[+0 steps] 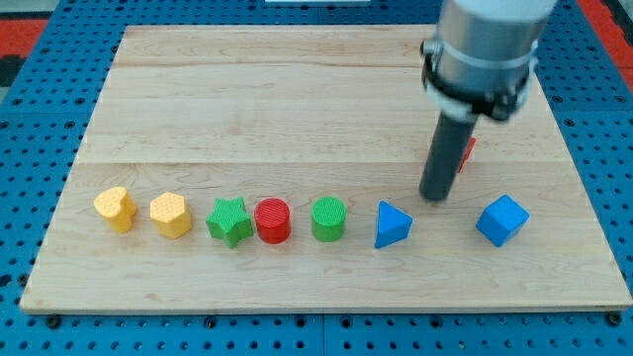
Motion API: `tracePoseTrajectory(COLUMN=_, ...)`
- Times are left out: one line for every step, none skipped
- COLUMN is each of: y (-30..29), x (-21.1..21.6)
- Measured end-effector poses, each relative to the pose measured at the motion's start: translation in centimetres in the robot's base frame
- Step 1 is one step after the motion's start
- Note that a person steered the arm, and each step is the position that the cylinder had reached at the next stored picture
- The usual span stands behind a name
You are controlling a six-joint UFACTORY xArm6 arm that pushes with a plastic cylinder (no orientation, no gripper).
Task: Move the red circle diagonally to the top right of the yellow heart
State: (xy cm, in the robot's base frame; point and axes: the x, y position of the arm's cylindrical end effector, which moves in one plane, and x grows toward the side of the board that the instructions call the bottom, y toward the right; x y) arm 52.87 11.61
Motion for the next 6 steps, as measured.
tracePoseTrajectory(y=0.2, x=8.3)
tracePoseTrajectory(y=-8.7, x=7.5)
tracePoseTrajectory(y=-15.8, x=4.0)
tracePoseTrajectory(y=-17.3, x=0.1)
tracePoseTrajectory(y=-17.7, x=-1.7)
tracePoseTrajectory(y=-17.9, x=-2.1)
